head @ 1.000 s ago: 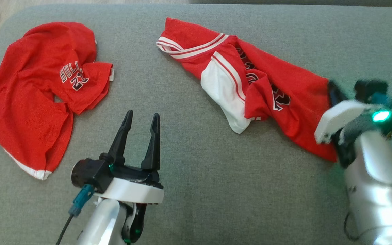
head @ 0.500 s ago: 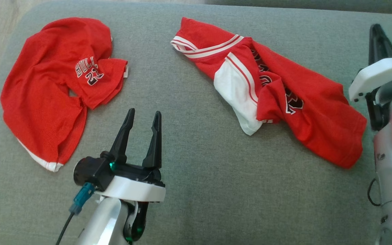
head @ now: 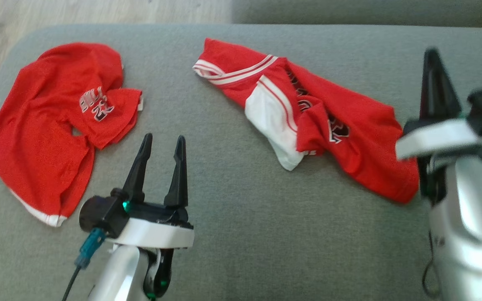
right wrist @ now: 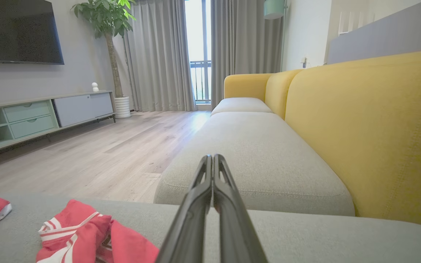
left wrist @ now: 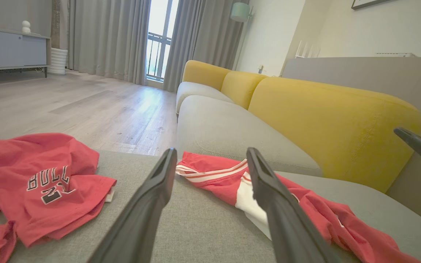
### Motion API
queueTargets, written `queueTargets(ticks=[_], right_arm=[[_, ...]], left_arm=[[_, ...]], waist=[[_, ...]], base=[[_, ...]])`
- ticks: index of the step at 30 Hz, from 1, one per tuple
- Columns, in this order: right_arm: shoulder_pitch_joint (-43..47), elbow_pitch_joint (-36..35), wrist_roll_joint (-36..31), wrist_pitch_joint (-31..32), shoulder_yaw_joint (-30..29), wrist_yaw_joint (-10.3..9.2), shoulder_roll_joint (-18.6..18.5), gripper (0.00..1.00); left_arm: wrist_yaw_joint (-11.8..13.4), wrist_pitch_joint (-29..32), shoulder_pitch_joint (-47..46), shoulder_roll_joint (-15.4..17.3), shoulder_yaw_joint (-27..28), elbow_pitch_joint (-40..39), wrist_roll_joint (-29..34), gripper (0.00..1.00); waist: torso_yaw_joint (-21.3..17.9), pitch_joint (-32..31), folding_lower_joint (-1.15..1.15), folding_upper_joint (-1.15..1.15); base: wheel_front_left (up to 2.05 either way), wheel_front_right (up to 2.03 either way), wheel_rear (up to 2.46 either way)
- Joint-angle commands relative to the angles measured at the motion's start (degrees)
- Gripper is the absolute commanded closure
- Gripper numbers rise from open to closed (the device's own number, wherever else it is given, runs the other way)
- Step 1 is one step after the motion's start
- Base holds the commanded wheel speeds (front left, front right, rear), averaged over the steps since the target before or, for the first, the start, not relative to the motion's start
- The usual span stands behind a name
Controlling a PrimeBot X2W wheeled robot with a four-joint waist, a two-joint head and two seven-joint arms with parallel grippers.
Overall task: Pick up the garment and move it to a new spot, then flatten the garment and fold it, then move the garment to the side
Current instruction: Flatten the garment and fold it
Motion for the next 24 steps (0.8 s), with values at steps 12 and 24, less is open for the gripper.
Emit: queueTargets(ticks=[12, 24], right_arm=[[21.21, -14.13, 7.68, -1.32, 5.32, 0.43, 1.42, 1.0], [25.39, -14.73, 9.15, -1.56, 5.75, 0.43, 1.43, 0.0]], left_arm=[[-1.06, -0.46, 2.84, 0.2, 2.55, 0.29, 1.68, 0.0], [-1.62, -0.46, 4.0, 0.2, 3.27, 1.76, 1.78, 0.0]], waist=[[-4.4, -4.43, 0.0, 0.0], [-5.16, -4.8, 0.0, 0.0]], base=[[0.0, 0.0, 0.0], [0.0, 0.0, 0.0]])
